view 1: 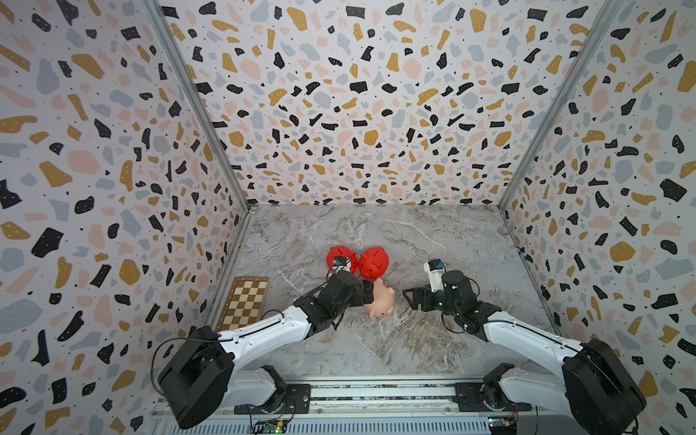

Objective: Open piggy banks
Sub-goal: Adjust the piggy bank at the center of the board.

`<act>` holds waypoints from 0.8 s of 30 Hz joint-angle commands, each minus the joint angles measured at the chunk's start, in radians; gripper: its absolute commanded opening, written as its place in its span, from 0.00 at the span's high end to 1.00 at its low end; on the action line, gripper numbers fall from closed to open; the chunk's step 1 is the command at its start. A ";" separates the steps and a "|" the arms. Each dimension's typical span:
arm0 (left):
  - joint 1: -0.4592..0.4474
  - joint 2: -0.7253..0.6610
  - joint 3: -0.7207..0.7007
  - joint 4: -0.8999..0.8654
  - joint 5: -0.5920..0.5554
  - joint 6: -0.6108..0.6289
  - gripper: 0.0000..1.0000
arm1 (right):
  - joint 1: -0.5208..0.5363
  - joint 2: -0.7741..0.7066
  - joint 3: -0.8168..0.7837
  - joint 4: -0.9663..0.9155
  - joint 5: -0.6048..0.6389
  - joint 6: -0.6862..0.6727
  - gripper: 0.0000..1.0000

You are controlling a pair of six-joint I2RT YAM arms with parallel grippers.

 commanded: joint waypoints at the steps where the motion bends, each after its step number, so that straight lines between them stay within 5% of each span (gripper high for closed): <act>1: 0.004 0.021 0.054 -0.108 0.090 -0.042 0.01 | -0.011 0.013 0.054 -0.027 -0.014 -0.037 0.05; 9: 0.003 0.044 0.017 0.020 0.155 -0.146 0.01 | -0.011 0.146 0.134 0.018 0.053 -0.103 0.27; 16: 0.000 0.117 0.020 0.117 0.177 -0.209 0.01 | 0.000 0.237 0.163 0.059 0.007 -0.121 0.30; 24: 0.000 0.222 0.097 0.165 0.207 -0.197 0.01 | 0.072 0.179 0.091 0.052 0.022 -0.077 0.30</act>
